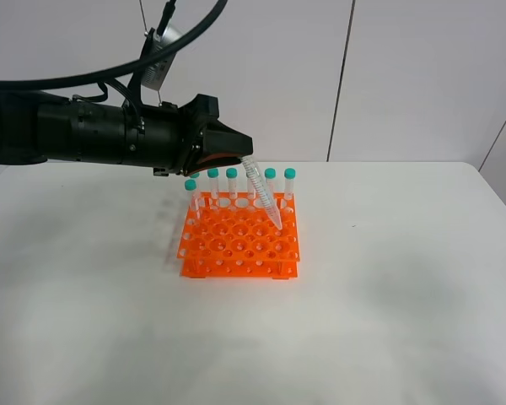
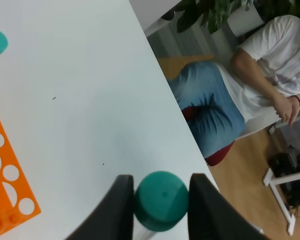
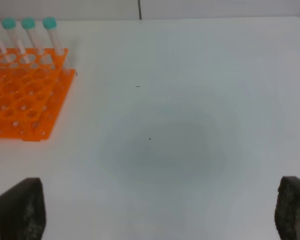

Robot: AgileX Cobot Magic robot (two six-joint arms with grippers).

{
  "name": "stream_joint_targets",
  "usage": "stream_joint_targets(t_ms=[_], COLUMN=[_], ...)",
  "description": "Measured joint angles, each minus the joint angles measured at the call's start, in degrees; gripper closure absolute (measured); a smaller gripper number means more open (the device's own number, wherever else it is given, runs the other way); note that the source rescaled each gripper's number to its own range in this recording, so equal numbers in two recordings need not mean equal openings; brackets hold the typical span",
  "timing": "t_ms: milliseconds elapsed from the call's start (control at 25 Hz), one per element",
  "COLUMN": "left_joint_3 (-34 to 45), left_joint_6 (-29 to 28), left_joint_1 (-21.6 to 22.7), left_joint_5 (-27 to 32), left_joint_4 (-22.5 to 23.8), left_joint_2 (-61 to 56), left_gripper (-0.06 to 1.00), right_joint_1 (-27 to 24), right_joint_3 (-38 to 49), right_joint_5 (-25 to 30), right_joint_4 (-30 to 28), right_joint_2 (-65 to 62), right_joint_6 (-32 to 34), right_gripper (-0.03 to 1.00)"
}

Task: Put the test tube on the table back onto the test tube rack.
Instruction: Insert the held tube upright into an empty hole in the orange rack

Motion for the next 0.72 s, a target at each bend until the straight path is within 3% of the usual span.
stream_joint_targets(t_ms=[480, 720], left_joint_3=[-0.11, -0.11], left_joint_6=[-0.01, -0.62], left_joint_1=[0.00, 0.00], left_joint_5=[-4.18, -8.79], left_joint_4=[0.48, 7.50], left_joint_2=[-4.82, -11.08], left_gripper=[0.94, 0.94], right_joint_1=[0.00, 0.00], right_joint_3=[0.06, 0.06], right_joint_5=[0.00, 0.00], right_joint_4=[-0.11, -0.11], right_joint_2=[-0.11, -0.11], right_joint_6=[0.01, 0.01], right_gripper=[-0.03, -0.03])
